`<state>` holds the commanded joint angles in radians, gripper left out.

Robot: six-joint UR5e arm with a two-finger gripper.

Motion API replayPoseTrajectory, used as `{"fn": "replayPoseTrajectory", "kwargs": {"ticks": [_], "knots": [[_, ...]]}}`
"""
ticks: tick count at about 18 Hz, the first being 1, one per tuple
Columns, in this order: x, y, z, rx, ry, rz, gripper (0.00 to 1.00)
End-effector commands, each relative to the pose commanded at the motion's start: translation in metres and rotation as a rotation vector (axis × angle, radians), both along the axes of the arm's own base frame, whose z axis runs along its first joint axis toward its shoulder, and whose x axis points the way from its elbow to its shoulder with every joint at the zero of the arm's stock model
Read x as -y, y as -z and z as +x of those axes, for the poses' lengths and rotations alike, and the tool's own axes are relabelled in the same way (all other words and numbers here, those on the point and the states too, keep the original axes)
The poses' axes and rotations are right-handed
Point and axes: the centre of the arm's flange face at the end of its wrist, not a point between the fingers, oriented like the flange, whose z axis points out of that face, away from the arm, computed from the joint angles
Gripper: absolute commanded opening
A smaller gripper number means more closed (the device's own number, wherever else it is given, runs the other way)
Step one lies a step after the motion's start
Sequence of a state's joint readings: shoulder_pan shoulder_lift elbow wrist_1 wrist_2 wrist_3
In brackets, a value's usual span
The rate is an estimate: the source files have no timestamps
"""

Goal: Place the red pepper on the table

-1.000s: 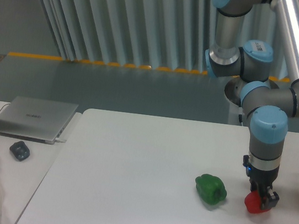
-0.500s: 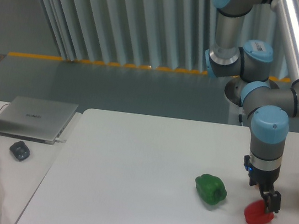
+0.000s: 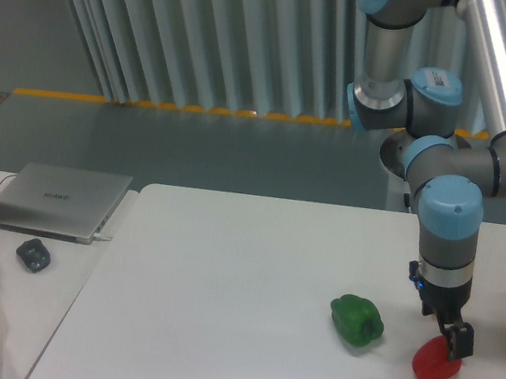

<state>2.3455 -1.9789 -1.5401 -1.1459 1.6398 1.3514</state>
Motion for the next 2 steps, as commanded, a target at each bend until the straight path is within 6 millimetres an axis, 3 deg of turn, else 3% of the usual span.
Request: {"fn": "replayPoseTrajectory", "kwargs": {"ticks": [2], "knots": [[-0.0018, -0.0029, -0.0018, -0.019, 0.002, 0.020, 1.00]]}}
